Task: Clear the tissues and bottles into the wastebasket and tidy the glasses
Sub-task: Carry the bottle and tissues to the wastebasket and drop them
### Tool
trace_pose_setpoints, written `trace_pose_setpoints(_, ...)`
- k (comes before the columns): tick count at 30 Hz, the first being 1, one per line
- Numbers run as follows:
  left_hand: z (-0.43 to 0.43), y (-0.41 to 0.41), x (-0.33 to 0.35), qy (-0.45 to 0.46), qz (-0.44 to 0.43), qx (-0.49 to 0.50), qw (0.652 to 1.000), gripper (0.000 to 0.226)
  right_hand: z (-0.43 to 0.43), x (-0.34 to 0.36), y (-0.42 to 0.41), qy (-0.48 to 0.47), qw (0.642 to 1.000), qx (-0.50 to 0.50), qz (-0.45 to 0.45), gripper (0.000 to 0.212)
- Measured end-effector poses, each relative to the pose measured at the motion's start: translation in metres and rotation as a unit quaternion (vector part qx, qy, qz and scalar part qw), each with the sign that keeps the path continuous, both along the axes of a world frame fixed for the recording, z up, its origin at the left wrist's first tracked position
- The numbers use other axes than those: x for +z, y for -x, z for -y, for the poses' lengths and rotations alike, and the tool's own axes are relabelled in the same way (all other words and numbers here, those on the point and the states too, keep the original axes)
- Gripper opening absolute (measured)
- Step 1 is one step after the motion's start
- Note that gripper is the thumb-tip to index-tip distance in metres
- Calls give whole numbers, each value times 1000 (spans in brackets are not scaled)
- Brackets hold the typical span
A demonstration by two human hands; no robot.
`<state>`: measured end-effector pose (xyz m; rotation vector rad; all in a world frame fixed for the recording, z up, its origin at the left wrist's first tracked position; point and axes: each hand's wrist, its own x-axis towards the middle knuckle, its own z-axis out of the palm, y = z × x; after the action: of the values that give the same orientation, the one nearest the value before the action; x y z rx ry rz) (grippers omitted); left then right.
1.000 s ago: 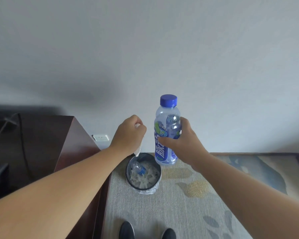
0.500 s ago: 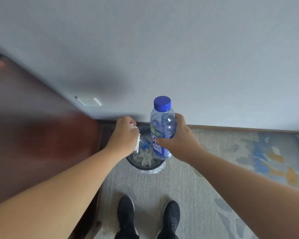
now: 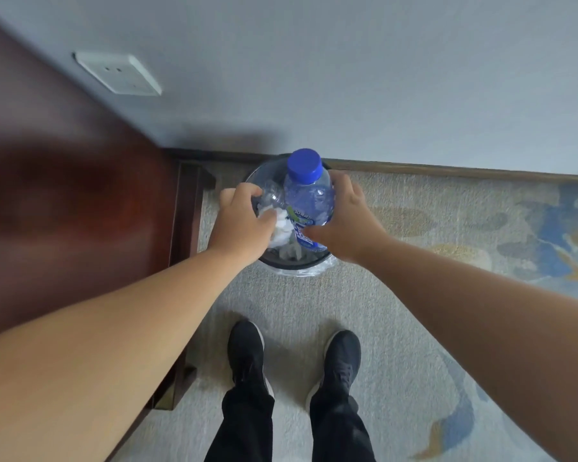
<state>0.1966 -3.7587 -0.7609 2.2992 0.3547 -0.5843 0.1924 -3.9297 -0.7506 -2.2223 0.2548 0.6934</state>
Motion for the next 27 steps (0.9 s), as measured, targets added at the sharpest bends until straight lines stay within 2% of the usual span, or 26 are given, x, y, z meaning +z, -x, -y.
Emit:
trace_pose_setpoints(4,-9,1,6,-12,-1,-1,1000,35,0,4,1,24,999,18,-28,98)
trace_pose_setpoints(10,-8,-3,28,-16,8,6,1000,34,-1,36,-5,49,998,28,19,72)
trace_pose_setpoints(14,2,2,55,-6,23,-22,999,34,1,67,-3,72,996,45,37,64)
trace_pose_setpoints(20,13,12,137,-31,60,-80,994,42,9,147,6,78,992,78,68,53)
trace_pose_setpoints(27,22,25,262,-44,116,-79,989,47,21,275,14,75,981,114,136,47)
